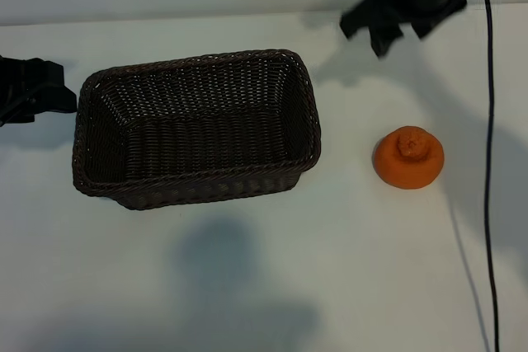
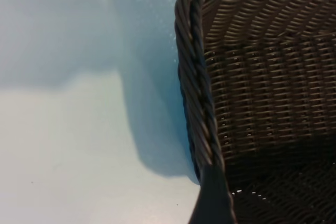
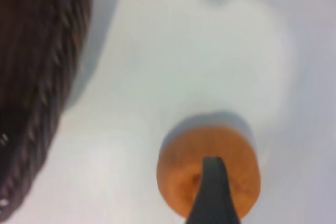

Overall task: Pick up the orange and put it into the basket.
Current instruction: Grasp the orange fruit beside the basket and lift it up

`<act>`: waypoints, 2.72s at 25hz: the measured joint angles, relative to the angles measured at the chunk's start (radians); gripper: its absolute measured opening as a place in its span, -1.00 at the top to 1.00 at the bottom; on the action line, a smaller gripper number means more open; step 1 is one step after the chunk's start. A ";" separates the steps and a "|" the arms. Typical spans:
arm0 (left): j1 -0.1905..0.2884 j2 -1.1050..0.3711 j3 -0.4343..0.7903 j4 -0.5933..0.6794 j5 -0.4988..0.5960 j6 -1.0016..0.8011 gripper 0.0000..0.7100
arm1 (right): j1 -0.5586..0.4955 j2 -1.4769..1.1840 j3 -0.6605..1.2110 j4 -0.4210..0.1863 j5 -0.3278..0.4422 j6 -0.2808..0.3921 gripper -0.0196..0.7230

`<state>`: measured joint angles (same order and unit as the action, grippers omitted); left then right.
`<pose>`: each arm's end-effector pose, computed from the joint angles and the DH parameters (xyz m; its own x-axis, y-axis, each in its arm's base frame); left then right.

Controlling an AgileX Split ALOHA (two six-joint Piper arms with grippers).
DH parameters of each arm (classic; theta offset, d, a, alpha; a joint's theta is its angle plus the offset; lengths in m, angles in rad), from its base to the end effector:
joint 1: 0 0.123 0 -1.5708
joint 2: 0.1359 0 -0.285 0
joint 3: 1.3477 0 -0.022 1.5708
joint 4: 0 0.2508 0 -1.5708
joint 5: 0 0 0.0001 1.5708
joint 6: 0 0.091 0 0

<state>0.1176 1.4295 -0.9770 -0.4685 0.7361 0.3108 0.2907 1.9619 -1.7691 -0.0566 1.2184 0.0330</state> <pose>0.2853 0.0059 0.2639 -0.8599 -0.1477 -0.4886 -0.0020 0.9582 -0.2860 0.4011 0.1150 0.2766 -0.9325 -0.2650 -0.2455 -0.2613 0.9641 -0.0482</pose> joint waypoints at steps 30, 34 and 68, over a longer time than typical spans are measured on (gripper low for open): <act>0.000 0.000 0.000 0.000 -0.007 0.002 -0.66 | -0.078 0.000 0.443 0.010 -0.314 0.041 -0.47; 0.000 0.000 0.000 0.000 -0.007 0.002 -0.66 | -0.078 -0.014 0.443 0.037 -0.314 0.041 -0.47; 0.000 0.000 0.000 -0.004 -0.014 0.000 -0.66 | -0.071 -0.017 0.464 0.155 -0.347 -0.024 -0.47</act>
<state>0.1176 1.4295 -0.9770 -0.4728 0.7221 0.3108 0.2202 1.9452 -1.3051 0.0985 0.8709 0.0087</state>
